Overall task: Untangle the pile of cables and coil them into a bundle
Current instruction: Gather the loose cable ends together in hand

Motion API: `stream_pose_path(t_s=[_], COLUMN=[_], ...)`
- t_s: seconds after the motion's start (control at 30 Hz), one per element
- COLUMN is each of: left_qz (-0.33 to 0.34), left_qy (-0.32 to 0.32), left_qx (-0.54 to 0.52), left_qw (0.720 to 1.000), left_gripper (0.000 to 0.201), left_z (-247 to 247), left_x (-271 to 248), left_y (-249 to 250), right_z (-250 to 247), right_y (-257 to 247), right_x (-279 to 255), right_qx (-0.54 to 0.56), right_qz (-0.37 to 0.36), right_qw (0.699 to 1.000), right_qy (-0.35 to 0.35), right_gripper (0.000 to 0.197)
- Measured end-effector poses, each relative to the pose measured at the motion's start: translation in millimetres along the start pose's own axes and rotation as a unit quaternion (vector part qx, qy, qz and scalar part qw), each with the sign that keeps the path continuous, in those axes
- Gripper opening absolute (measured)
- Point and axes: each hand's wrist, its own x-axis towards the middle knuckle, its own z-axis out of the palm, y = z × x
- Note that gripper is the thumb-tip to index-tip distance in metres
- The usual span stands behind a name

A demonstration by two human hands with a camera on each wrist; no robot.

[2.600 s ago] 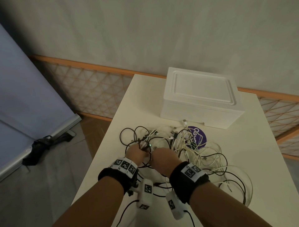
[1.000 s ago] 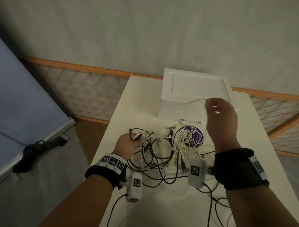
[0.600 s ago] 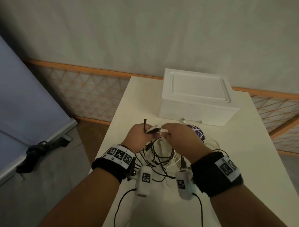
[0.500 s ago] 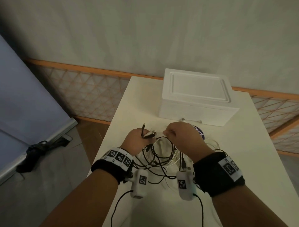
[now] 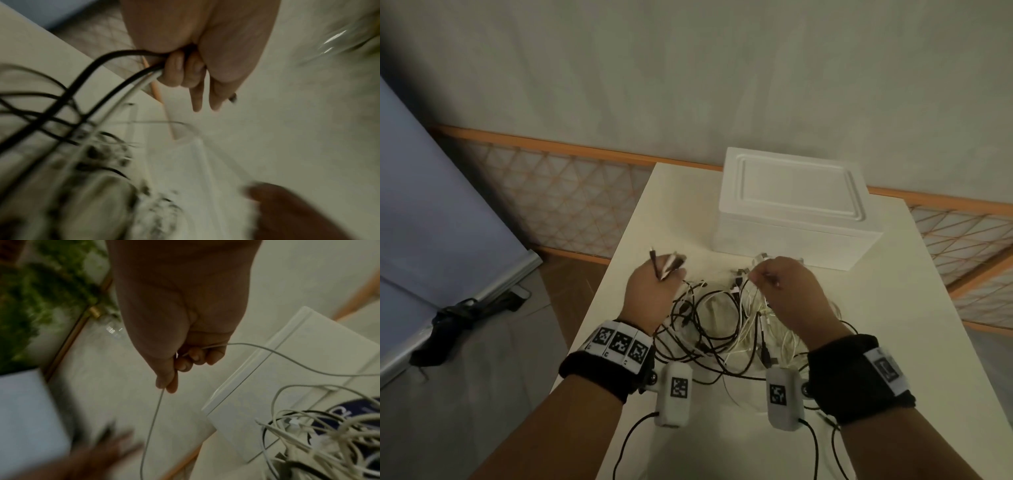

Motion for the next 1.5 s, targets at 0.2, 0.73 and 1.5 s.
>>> stream_pose_path(t_s=[0.2, 0.73, 1.5], left_qz=[0.053, -0.160, -0.161], left_qy=[-0.255, -0.217, 0.018], left_qx=[0.163, 0.078, -0.399], left_qw=[0.952, 0.960, 0.903], left_gripper=[0.032, 0.044, 0.021], left_z=[16.1, 3.9, 6.3], left_x=[-10.0, -31.2, 26.6], left_y=[27.7, -22.3, 15.7], right_z=[28.2, 12.1, 37.1], right_y=[-9.1, -3.7, 21.9], right_x=[0.7, 2.9, -52.9], right_qx=[-0.122, 0.492, -0.231], right_qz=[-0.174, 0.214, 0.062], right_qw=[0.974, 0.844, 0.835], right_qy=[-0.082, 0.024, -0.496], right_gripper=[0.021, 0.007, 0.019])
